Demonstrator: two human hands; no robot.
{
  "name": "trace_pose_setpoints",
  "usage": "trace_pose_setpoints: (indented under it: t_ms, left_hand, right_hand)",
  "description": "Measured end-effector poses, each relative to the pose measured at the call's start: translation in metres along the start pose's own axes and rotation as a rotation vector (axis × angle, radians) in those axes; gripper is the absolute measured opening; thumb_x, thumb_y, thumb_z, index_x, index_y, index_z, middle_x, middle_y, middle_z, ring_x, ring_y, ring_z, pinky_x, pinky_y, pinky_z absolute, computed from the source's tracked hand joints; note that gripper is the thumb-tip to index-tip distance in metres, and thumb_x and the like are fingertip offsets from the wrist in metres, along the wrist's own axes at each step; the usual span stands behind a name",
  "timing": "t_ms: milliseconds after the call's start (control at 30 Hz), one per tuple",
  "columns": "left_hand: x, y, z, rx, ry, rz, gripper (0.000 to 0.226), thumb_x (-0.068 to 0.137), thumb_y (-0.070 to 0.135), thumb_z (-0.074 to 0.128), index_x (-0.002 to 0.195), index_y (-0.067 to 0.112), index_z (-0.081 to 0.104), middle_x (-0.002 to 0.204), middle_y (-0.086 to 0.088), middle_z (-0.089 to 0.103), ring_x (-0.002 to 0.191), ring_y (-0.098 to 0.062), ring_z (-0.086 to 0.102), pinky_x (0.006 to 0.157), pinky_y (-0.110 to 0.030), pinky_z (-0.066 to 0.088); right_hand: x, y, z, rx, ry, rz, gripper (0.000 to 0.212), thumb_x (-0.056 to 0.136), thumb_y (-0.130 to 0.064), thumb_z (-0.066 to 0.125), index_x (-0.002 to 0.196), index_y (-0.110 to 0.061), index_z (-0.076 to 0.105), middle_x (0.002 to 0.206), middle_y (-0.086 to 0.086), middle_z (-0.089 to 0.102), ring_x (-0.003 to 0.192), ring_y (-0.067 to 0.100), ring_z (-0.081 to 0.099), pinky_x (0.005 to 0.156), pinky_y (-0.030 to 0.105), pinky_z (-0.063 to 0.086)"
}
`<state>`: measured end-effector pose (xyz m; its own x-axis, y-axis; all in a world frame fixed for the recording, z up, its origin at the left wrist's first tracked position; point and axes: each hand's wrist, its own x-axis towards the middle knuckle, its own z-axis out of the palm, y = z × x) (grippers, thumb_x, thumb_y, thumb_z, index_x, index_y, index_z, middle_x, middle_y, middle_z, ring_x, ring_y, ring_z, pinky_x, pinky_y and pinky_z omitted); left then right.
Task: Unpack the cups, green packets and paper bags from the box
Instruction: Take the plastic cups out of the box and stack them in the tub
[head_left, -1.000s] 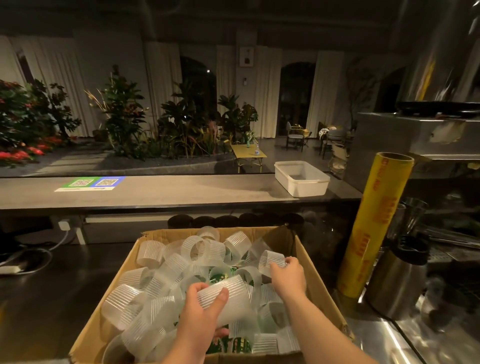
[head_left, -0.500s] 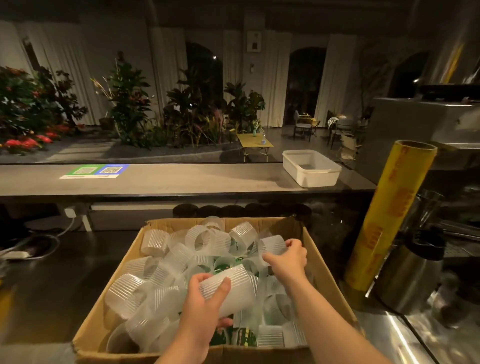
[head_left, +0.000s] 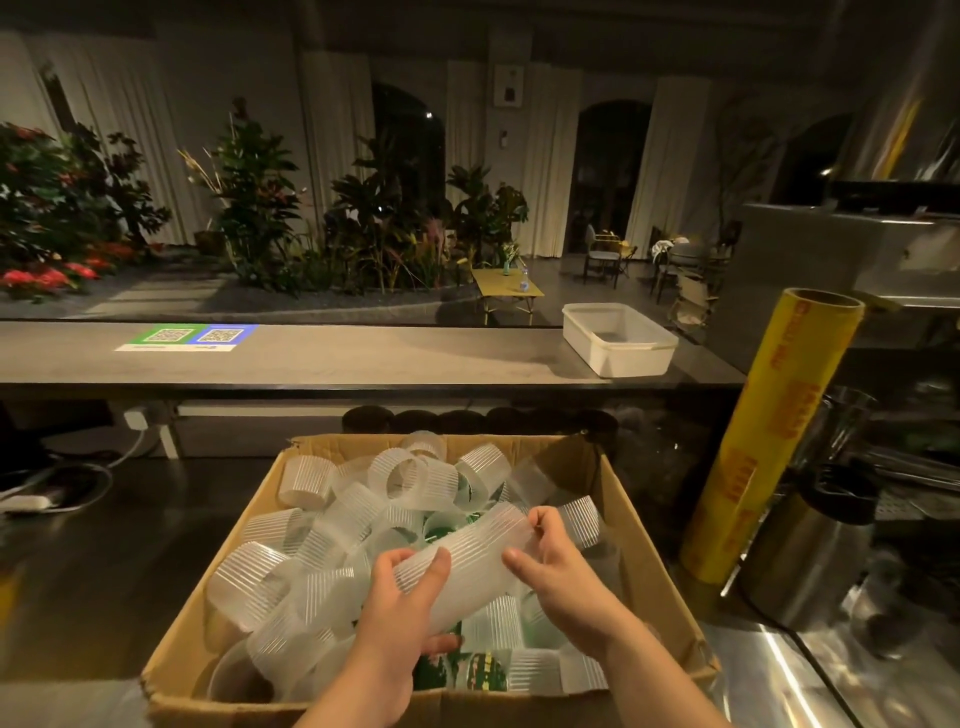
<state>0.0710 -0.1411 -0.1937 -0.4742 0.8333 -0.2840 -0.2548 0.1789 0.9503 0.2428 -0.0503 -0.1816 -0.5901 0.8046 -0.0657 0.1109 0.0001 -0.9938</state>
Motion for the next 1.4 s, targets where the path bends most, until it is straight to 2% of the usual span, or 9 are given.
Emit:
trace_pose_setpoints:
  t_ms: [267,367,467,633,733,967,1100,1233,1400]
  left_hand:
    - [0.007,-0.002,0.001,-0.020,0.049,0.000,0.033,0.093,0.040,0.071,0.111,0.024,0.049,0.119,-0.013,0.055,0.105,-0.039,0.062,0.073,-0.050,0.062]
    - [0.008,-0.002,0.001,-0.037,0.034,-0.017,0.033,0.092,0.037,0.072,0.112,0.024,0.050,0.120,-0.011,0.050,0.107,-0.040,0.059,0.067,-0.047,0.063]
    - [0.007,-0.004,0.001,-0.011,0.017,0.005,0.035,0.092,0.035,0.073,0.114,0.023,0.050,0.122,-0.011,0.047,0.108,-0.040,0.057,0.065,-0.046,0.063]
    - [0.005,-0.004,0.001,0.048,-0.005,0.052,0.036,0.091,0.036,0.072,0.115,0.021,0.050,0.121,-0.011,0.051,0.104,-0.040,0.062,0.066,-0.048,0.064]
    - [0.004,-0.002,0.000,0.048,-0.009,0.053,0.036,0.091,0.036,0.072,0.115,0.021,0.050,0.121,-0.012,0.051,0.103,-0.040,0.062,0.065,-0.047,0.063]
    - [0.002,-0.002,0.000,0.032,-0.005,0.057,0.034,0.093,0.034,0.071,0.115,0.021,0.050,0.121,-0.011,0.051,0.105,-0.038,0.060,0.065,-0.045,0.064]
    - [0.003,-0.002,0.000,0.002,0.008,0.046,0.031,0.094,0.035,0.071,0.114,0.024,0.050,0.121,-0.012,0.051,0.106,-0.039,0.060,0.062,-0.041,0.062]
    - [0.002,-0.002,0.001,0.001,0.006,0.059,0.028,0.096,0.036,0.068,0.113,0.024,0.049,0.120,-0.012,0.051,0.105,-0.039,0.060,0.061,-0.039,0.060]
    - [0.000,-0.002,0.001,0.010,0.004,0.064,0.029,0.095,0.036,0.069,0.114,0.025,0.049,0.120,-0.011,0.051,0.105,-0.038,0.060,0.061,-0.038,0.060]
  right_hand:
    - [0.004,-0.010,0.020,0.057,-0.149,0.115,0.029,0.107,-0.038,0.046,0.125,-0.014,0.049,0.133,0.004,0.055,0.125,0.022,0.055,0.106,0.034,0.051]
    - [0.026,-0.009,0.002,-0.232,0.163,0.003,0.023,0.103,-0.037,0.056,0.122,-0.024,0.053,0.131,-0.004,0.059,0.117,0.012,0.058,0.100,0.036,0.053]
    - [0.059,0.005,-0.030,-0.765,0.555,0.089,0.041,0.100,-0.028,0.061,0.139,-0.027,0.049,0.144,-0.004,0.051,0.133,0.019,0.047,0.109,0.042,0.048]
    - [0.076,0.033,-0.054,-0.980,0.607,0.341,0.086,0.093,-0.040,0.072,0.158,-0.014,0.022,0.155,0.008,0.041,0.143,0.029,0.038,0.114,0.043,0.041]
    - [0.082,0.043,-0.054,-1.102,0.653,0.252,0.080,0.091,-0.034,0.074,0.155,-0.018,0.027,0.148,0.005,0.051,0.137,0.028,0.046,0.114,0.043,0.041]
    - [0.066,0.019,-0.046,-0.142,0.496,0.005,0.059,0.080,-0.015,0.085,0.122,-0.032,0.048,0.127,-0.002,0.054,0.110,0.018,0.059,0.081,0.038,0.064]
    - [0.041,0.008,-0.042,0.241,0.326,-0.063,0.046,0.086,-0.019,0.080,0.127,-0.027,0.060,0.126,0.006,0.062,0.111,0.026,0.064,0.076,0.032,0.062]
    - [0.025,0.012,-0.042,0.352,0.214,-0.005,0.077,0.067,-0.030,0.090,0.134,-0.021,0.054,0.128,0.013,0.063,0.114,0.031,0.066,0.095,0.049,0.059]
    - [0.015,0.012,-0.036,0.290,0.140,-0.036,0.052,0.079,-0.027,0.086,0.126,-0.014,0.068,0.118,0.011,0.073,0.115,0.029,0.067,0.102,0.045,0.055]
